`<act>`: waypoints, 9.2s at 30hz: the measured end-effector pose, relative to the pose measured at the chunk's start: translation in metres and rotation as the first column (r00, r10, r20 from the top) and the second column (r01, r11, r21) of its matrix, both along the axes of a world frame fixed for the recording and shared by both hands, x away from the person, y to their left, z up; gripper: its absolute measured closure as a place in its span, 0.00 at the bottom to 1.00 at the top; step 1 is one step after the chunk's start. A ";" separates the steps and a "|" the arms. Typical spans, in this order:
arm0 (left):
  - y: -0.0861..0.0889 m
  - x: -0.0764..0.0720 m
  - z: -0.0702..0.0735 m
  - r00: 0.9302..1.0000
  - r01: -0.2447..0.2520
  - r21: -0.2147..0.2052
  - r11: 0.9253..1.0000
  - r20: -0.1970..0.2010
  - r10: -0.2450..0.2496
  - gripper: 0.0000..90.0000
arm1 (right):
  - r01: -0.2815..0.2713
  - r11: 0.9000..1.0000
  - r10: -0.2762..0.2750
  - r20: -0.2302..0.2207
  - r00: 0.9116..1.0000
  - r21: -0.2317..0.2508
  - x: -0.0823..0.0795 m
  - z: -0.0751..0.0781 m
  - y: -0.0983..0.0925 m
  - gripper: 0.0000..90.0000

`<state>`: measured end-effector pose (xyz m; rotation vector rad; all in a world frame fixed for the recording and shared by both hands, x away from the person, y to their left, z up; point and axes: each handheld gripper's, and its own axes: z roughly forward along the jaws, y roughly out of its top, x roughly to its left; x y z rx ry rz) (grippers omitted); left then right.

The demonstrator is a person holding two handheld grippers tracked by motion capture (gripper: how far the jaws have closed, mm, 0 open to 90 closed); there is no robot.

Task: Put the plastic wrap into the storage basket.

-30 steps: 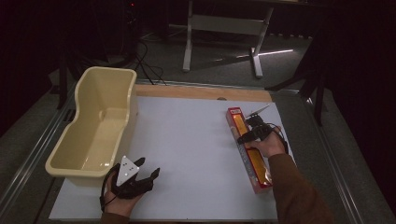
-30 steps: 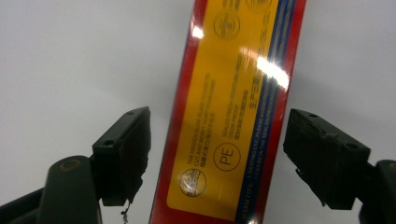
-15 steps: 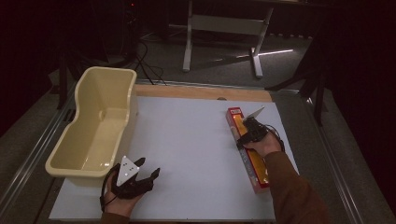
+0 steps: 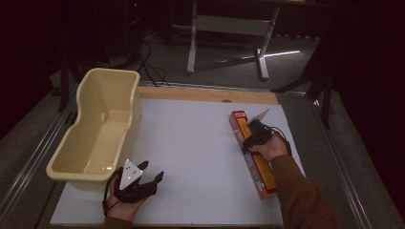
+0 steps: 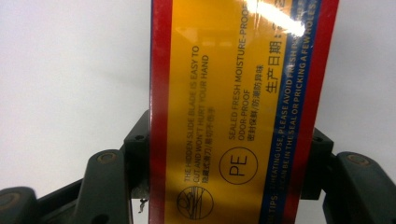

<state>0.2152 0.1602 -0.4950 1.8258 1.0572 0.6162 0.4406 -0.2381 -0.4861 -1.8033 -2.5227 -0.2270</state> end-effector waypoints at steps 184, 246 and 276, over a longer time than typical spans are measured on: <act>-0.006 -0.008 0.002 0.994 0.078 -0.020 0.997 0.079 -0.076 0.38 | 0.115 0.587 -0.140 -0.040 0.989 0.801 -0.023 0.104 0.371 0.43; -0.008 -0.006 0.002 0.994 0.075 -0.016 0.997 0.082 -0.073 0.38 | -0.050 0.741 0.014 0.058 0.998 0.670 -0.018 0.120 0.339 0.41; -0.009 -0.003 0.002 0.997 0.051 0.004 0.999 0.061 -0.052 0.38 | -0.595 0.790 0.383 0.636 0.670 0.150 -0.078 0.098 0.206 0.36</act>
